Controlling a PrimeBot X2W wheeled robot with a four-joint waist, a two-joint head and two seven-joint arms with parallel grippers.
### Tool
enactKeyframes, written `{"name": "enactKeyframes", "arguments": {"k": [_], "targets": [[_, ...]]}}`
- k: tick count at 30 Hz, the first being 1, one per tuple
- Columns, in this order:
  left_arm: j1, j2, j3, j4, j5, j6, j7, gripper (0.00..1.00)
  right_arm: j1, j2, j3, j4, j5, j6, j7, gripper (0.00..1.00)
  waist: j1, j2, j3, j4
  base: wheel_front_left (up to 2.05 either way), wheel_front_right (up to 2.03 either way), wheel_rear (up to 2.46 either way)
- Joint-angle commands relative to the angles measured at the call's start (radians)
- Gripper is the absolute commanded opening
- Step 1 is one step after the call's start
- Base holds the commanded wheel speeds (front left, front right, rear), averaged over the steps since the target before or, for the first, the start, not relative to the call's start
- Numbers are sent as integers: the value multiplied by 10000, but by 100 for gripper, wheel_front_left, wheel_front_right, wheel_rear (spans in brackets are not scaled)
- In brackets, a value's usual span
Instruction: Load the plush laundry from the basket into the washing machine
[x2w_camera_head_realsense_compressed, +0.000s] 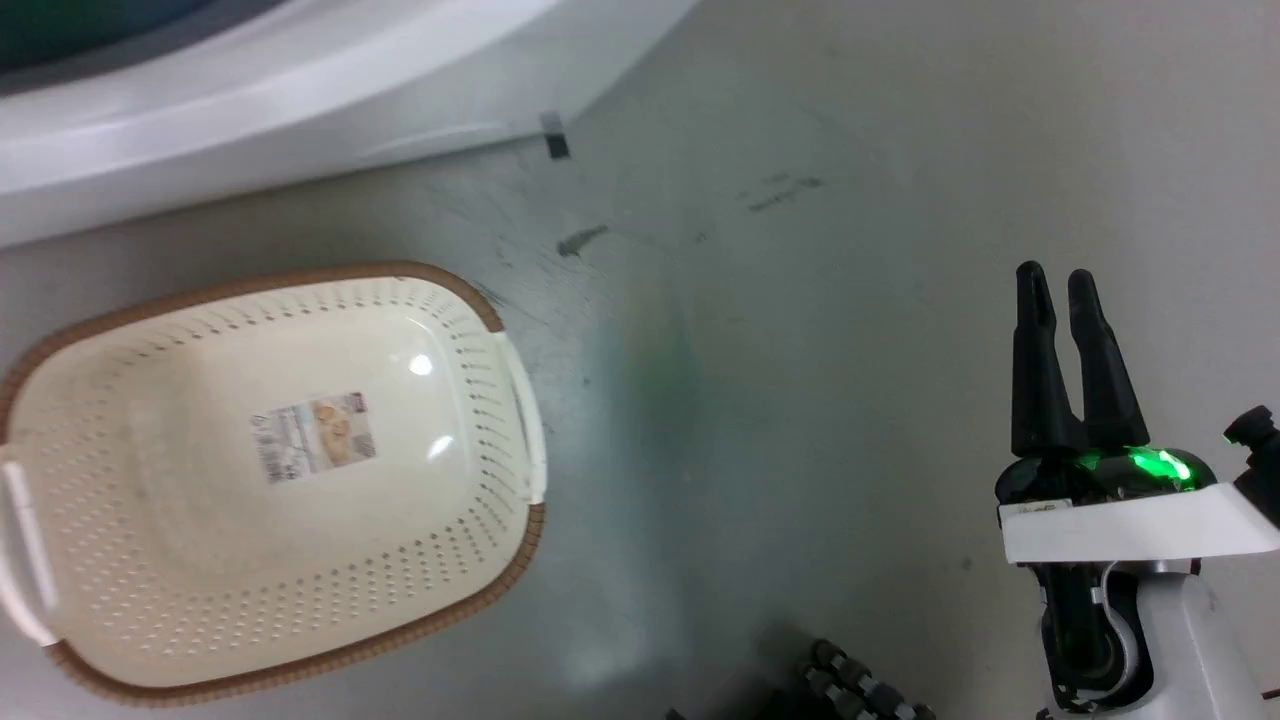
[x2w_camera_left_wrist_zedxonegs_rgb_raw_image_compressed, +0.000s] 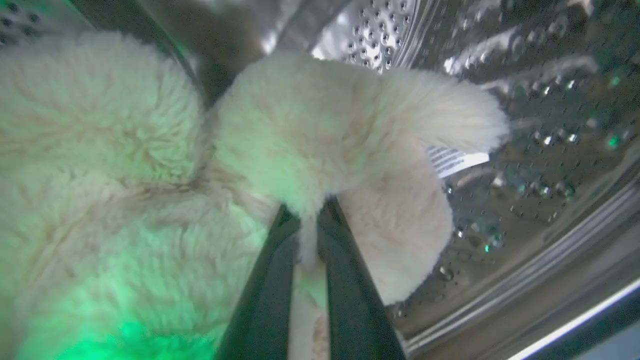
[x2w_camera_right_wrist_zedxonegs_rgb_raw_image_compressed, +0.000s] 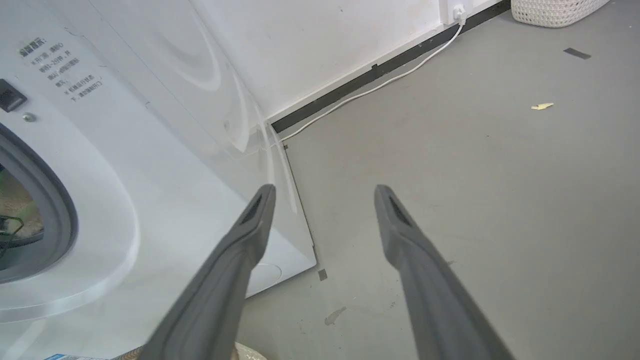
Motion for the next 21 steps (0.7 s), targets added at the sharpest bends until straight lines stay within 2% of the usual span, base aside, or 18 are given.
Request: {"name": "enactKeyframes", "arguments": {"k": [1,7,11,12,13,14,16,21], "targets": [[-213,84,-288,326,-153,-42,67,0,-112,-15,-8,-45,67,8,-42,100,-3,-1,290,-218,0,0,0],[-595,117,-1114,1305,-534,-43,153,0,-131,-15,19,-37,72,8,-42,100,-3,-1,399,-205,0,0,0],[-800,27,-1557,1803,-814,-43,-154,0,-181,-15,23,-44,28,8,-42,100,-3,-1,362,-109,0,0,0],[-818,0,-1655,1914,-875,-43,-259,22,-193,-15,13,-45,3,8,-42,100,-3,-1,318,-78,0,0,0],[-825,-24,-1758,2007,-917,-43,-393,83,-199,-15,-10,-44,-31,8,-42,100,-3,-1,261,-39,0,0,0],[-798,-83,-1979,2158,-1012,-43,-674,100,-206,-15,-93,-35,-118,8,-42,100,-3,-1,109,61,0,0,0],[-760,-109,-2087,2218,-1056,-43,-844,100,-206,-15,-152,-22,-162,8,-42,100,-3,-1,5,123,0,0,0],[-132,-397,-2387,2380,-1481,-43,-2049,100,-165,-15,-438,41,-510,8,-42,100,-3,-1,-814,566,0,0,0]]}}
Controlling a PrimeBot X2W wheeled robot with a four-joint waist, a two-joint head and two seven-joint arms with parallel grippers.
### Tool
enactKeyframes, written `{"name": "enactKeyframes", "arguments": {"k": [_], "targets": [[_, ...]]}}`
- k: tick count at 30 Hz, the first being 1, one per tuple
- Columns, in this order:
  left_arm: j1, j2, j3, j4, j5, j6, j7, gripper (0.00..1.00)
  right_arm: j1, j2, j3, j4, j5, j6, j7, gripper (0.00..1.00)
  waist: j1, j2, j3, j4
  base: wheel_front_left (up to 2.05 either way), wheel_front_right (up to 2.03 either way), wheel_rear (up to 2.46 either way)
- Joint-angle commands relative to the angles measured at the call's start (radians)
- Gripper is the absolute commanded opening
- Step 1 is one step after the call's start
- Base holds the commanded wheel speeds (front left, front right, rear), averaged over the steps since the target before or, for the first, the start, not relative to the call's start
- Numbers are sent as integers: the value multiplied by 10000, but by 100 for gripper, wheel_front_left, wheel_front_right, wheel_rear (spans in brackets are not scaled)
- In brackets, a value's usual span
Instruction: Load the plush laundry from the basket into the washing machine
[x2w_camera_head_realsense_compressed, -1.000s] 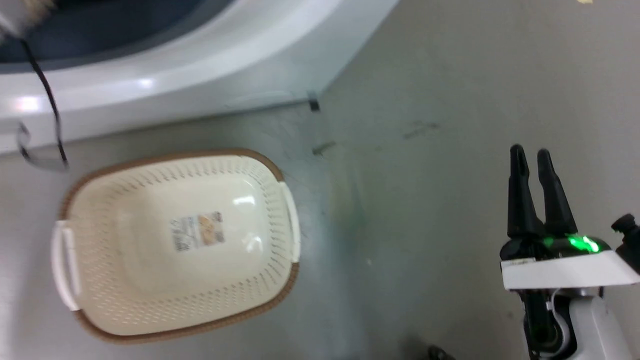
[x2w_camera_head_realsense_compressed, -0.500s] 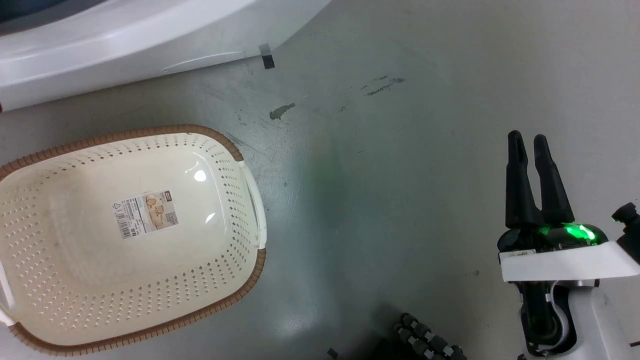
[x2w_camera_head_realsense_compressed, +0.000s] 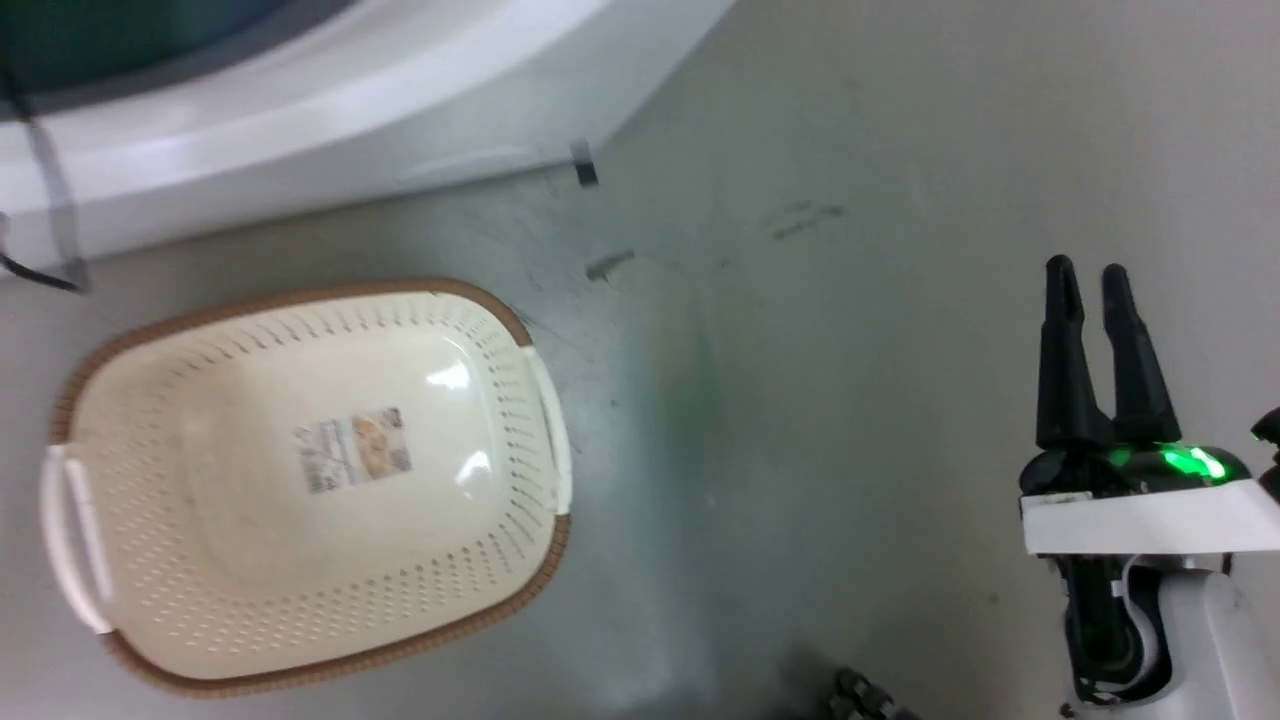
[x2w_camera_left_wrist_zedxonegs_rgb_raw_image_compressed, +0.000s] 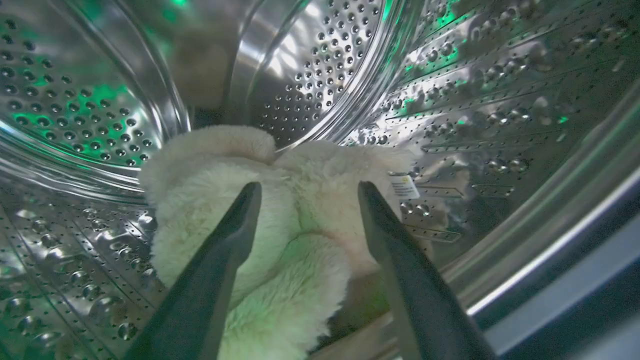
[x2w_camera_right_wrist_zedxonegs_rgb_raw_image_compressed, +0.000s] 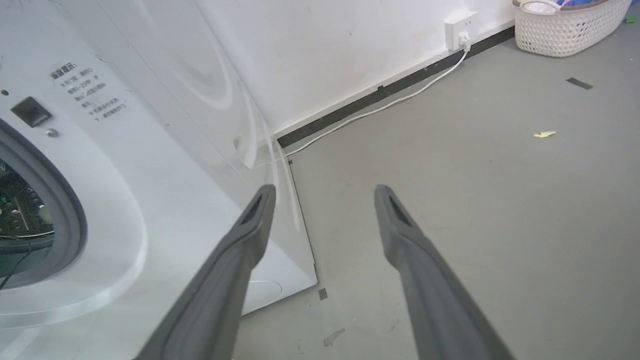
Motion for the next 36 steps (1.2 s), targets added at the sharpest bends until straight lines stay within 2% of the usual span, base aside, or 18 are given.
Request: {"name": "enactKeyframes", "arguments": {"k": [1,4,8,15,21,26,28,31,36], "targets": [[367,-85,-65,61,-77,-42,-198,100,-79,-13,-80,33,-112,8,-42,100,0,0,-582,370,0,0,0],[1171,-449,168,94,-583,-13,-873,100,48,-13,-399,114,-410,8,-42,100,0,0,-1400,803,0,0,0],[2657,-1042,561,-463,-901,166,-1145,100,436,-13,-697,248,-957,8,-42,100,0,0,-2525,1468,0,0,0],[6337,-1777,2037,-3237,-449,1000,-1160,100,983,-13,-748,475,-2106,8,-42,100,0,0,-4299,2425,0,0,0],[9382,-2633,3102,-4935,-70,1390,-1161,100,1308,-13,-531,632,-2721,8,-42,100,0,0,-5233,3126,0,0,0],[11244,-3260,3817,-5849,785,1735,-1162,100,1661,-13,-421,717,-2980,8,-42,100,0,0,-5731,3531,0,0,0],[11900,-3562,4017,-6130,1182,1721,-1162,100,1829,-13,-204,781,-3189,8,-42,100,0,0,-5872,3630,0,0,0],[12739,-4013,4233,-6533,1882,1812,-1162,100,2049,-13,43,858,-3613,8,-42,100,0,0,-6047,3722,0,0,0],[13768,-4803,4837,-7038,2823,2131,-1163,100,2381,-13,106,933,-3687,8,-42,100,0,0,-6384,3752,0,0,0]]}}
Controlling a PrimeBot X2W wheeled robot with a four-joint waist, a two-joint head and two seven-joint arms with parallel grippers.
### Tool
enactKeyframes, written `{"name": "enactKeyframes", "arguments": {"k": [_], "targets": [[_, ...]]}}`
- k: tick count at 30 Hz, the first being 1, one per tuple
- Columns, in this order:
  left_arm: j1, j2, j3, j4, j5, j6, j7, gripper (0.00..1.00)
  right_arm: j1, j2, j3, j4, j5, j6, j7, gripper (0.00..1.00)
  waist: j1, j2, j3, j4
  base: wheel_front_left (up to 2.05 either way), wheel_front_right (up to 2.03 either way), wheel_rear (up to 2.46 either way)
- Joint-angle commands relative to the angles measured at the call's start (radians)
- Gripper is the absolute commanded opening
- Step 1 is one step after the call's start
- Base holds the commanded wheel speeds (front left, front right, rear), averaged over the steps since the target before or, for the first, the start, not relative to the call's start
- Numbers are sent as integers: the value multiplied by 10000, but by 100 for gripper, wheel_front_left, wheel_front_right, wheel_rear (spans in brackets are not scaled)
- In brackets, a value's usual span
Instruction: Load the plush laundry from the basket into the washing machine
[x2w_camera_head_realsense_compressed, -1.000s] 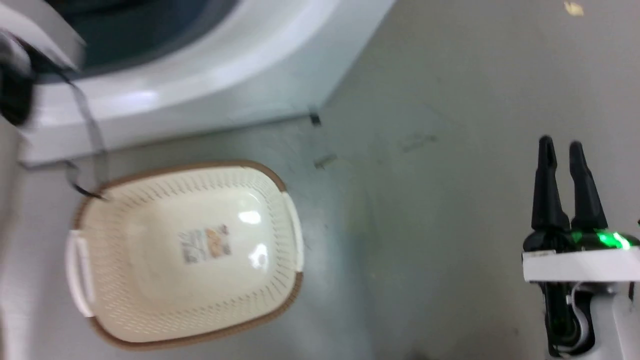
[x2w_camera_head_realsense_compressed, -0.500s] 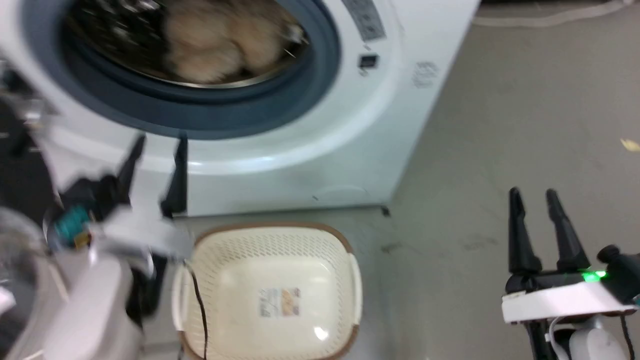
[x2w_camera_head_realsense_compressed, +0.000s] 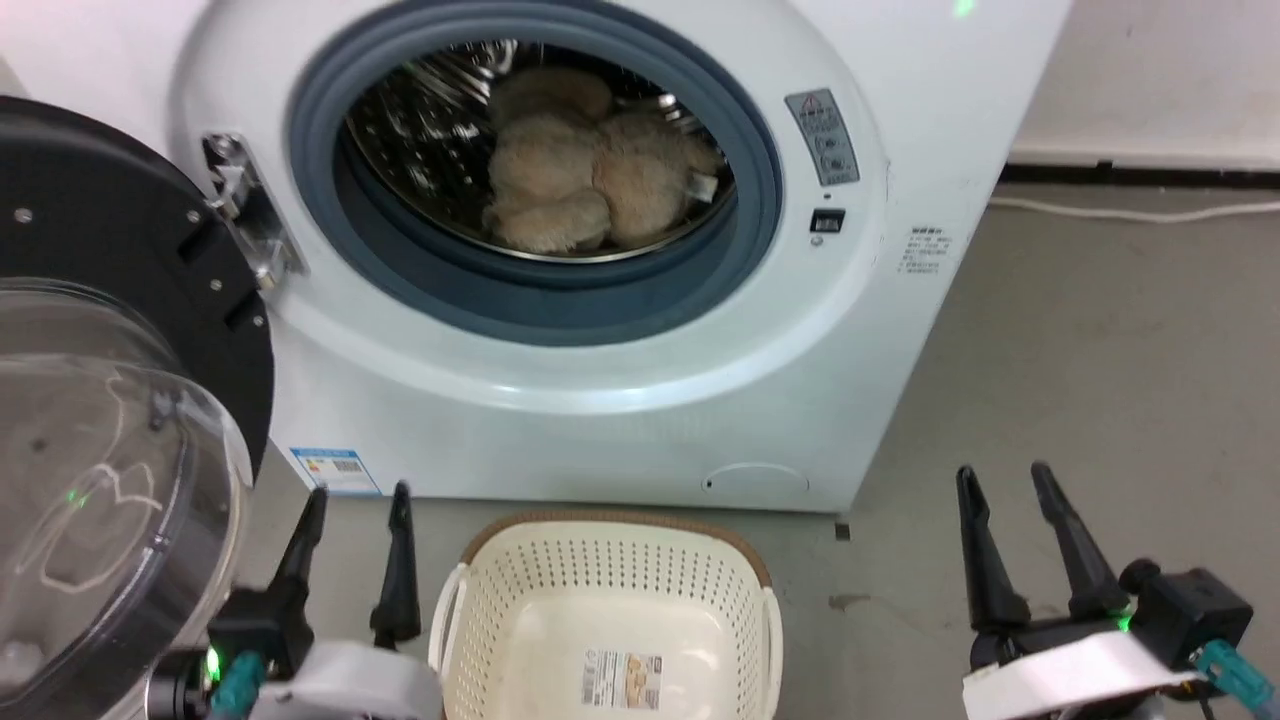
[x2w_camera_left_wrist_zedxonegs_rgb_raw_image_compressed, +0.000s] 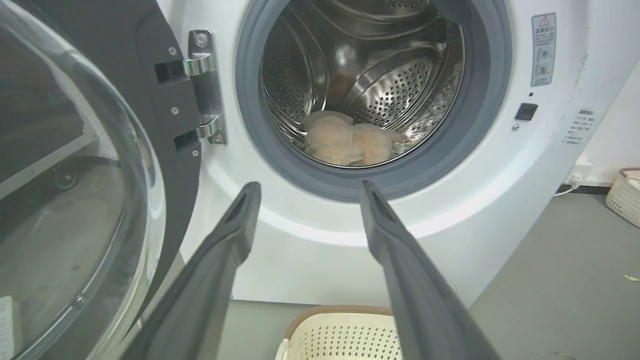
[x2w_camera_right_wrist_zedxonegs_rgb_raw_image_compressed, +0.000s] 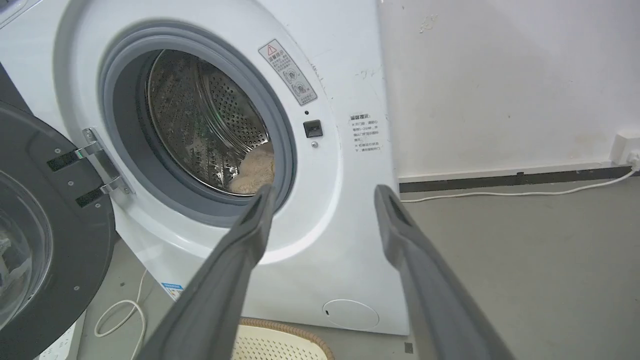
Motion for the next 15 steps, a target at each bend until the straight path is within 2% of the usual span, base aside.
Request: {"name": "enactKeyframes", "arguments": {"k": [1,5,8,15], "targets": [[268,-193,176,-129,112,68,-54,100,209,-19,4,36,-36,8,-42,100,1,0,-178,19,0,0,0],[775,-627,604,-313,341,-142,-54,100,479,-19,8,76,16,8,-42,100,1,0,-349,-11,0,0,0],[888,-708,600,-251,656,-597,-54,100,619,-19,5,172,9,8,-42,100,1,0,-422,-19,0,0,0],[864,-917,935,-48,899,-1141,-55,100,714,-19,-41,338,19,8,-42,100,1,0,-502,-108,0,0,0]]}}
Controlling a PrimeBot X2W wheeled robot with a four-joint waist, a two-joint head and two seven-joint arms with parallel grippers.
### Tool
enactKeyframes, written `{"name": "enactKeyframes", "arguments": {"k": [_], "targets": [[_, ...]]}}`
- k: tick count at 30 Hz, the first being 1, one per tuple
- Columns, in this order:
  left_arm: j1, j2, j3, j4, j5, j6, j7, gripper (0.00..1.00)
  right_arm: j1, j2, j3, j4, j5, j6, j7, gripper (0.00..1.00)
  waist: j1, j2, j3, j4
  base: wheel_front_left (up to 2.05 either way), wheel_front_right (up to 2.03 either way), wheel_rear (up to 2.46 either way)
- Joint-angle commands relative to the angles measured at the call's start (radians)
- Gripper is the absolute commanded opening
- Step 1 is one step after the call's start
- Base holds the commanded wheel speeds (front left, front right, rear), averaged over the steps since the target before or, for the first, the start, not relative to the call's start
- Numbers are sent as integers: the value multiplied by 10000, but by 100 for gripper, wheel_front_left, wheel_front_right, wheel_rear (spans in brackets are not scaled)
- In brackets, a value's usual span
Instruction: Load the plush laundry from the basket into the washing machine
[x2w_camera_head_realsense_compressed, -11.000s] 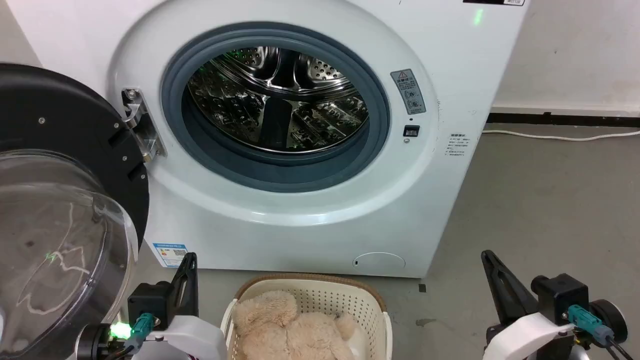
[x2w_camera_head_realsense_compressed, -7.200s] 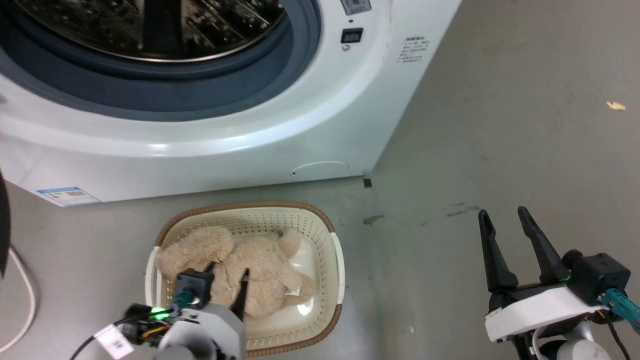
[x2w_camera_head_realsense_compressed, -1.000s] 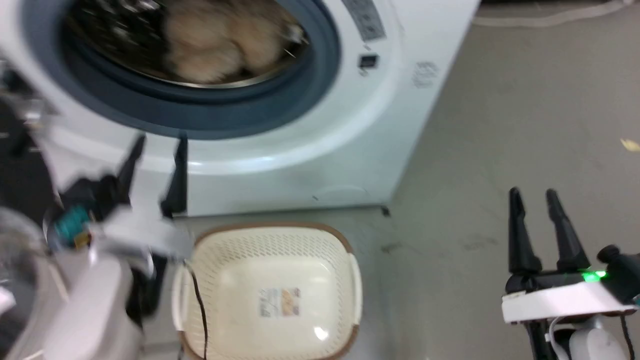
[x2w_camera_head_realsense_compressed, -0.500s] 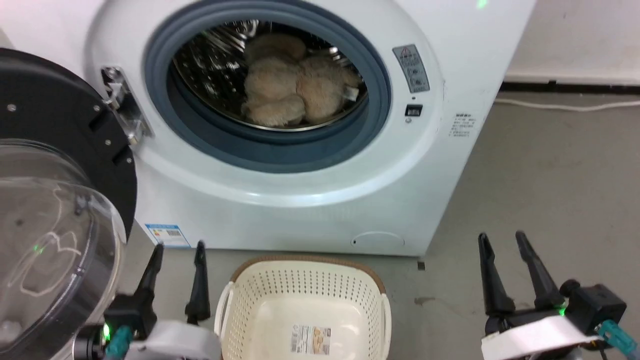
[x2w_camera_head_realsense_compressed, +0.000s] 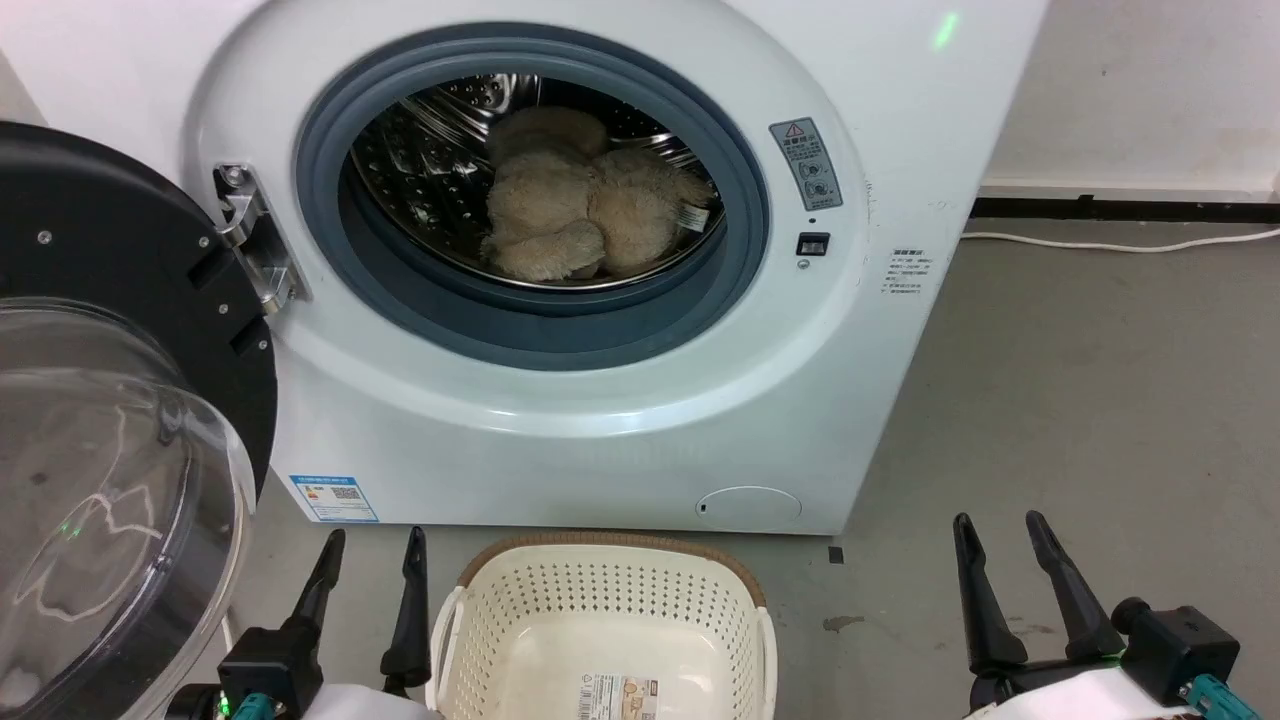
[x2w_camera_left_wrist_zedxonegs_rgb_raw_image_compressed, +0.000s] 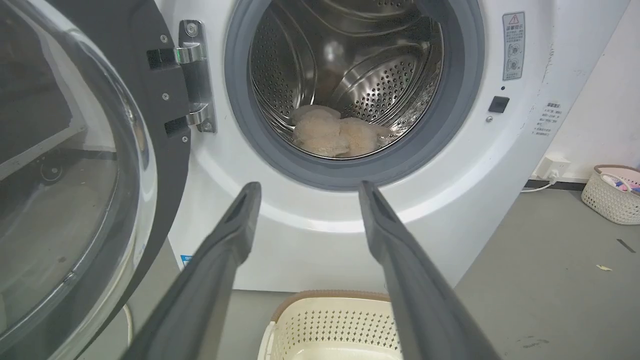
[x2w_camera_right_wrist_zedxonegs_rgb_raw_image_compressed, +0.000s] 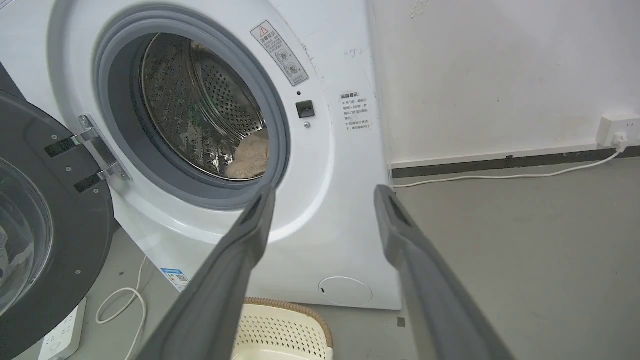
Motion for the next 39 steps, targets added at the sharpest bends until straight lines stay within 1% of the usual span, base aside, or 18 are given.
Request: {"name": "enactKeyframes", "arguments": {"k": [1,4,5,39], "targets": [[26,-48,107,1,83,-67,-55,100,109,-19,-13,34,26,8,-40,100,1,0,4,-20,0,0,0],[19,-163,387,34,-40,-72,-55,100,69,-19,-18,27,70,8,-40,100,1,0,37,-34,0,0,0],[-1,-163,410,54,-80,-65,0,0,-2,0,-2,15,27,0,0,0,1,0,39,-36,0,0,0],[-92,-195,368,-259,328,23,650,0,-86,-2,-77,-273,-613,2,645,0,1,0,-57,23,0,0,0]]}}
